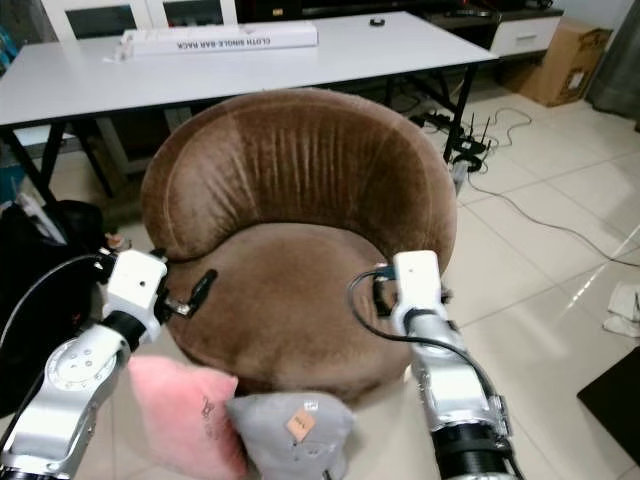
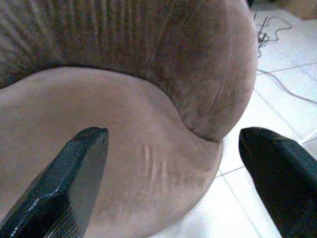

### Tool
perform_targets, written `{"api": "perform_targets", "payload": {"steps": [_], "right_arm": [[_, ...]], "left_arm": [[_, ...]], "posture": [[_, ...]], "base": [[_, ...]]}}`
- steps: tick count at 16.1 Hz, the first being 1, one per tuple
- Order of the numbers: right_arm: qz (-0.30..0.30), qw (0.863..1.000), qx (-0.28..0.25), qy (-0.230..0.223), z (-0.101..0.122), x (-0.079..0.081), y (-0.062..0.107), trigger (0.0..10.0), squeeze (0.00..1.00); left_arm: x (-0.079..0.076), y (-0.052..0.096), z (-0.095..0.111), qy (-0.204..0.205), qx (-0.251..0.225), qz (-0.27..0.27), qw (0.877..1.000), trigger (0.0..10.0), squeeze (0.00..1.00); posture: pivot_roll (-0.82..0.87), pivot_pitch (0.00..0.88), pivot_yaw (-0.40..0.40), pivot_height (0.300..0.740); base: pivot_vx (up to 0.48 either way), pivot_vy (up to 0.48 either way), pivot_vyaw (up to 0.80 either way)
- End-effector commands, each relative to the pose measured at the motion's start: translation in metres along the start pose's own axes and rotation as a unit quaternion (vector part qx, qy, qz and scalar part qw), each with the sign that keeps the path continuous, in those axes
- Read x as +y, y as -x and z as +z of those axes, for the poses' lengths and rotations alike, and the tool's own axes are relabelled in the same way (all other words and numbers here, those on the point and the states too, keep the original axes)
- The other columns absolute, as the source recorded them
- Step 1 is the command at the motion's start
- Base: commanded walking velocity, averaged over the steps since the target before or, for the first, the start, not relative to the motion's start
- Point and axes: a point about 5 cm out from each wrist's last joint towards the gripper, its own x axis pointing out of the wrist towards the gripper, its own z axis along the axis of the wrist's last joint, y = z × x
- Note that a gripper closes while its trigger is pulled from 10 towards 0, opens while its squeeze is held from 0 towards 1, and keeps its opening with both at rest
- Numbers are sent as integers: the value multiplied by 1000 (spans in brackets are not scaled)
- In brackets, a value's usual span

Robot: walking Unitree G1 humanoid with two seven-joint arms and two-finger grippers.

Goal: Move the pillow to the sofa from floor

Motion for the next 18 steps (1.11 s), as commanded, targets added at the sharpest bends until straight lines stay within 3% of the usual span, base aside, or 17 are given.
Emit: {"api": "perform_targets", "payload": {"steps": [1,4,10,12,14,18], "right_arm": [[26,1000,-4,-3,3,14,-3,10000,0],[52,998,20,-13,-2,22,-9,10000,0],[67,998,18,1,-1,24,-14,10000,0],[75,997,24,-6,-4,29,-15,10000,0],[101,994,35,-1,-6,34,-18,10000,0],[127,991,43,17,-8,37,-21,10000,0]], "left_arm": [[7,4,-4,-13,14,6,1000,10000,0],[10,5,-2,-16,16,11,1000,10000,0],[14,10,-10,-5,35,11,999,10000,0],[16,11,-14,4,37,-4,999,10000,0],[16,13,-19,-13,49,-18,999,10000,0],[15,13,-15,-10,39,-30,999,10000,0]], "posture": [[54,0,14,740],[86,0,-2,740],[95,0,6,740],[105,0,24,740],[110,0,24,740],[128,0,23,740]], "base": [[0,0,0],[0,0,0],[0,0,0],[0,0,0],[0,0,0],[0,0,0]]}}
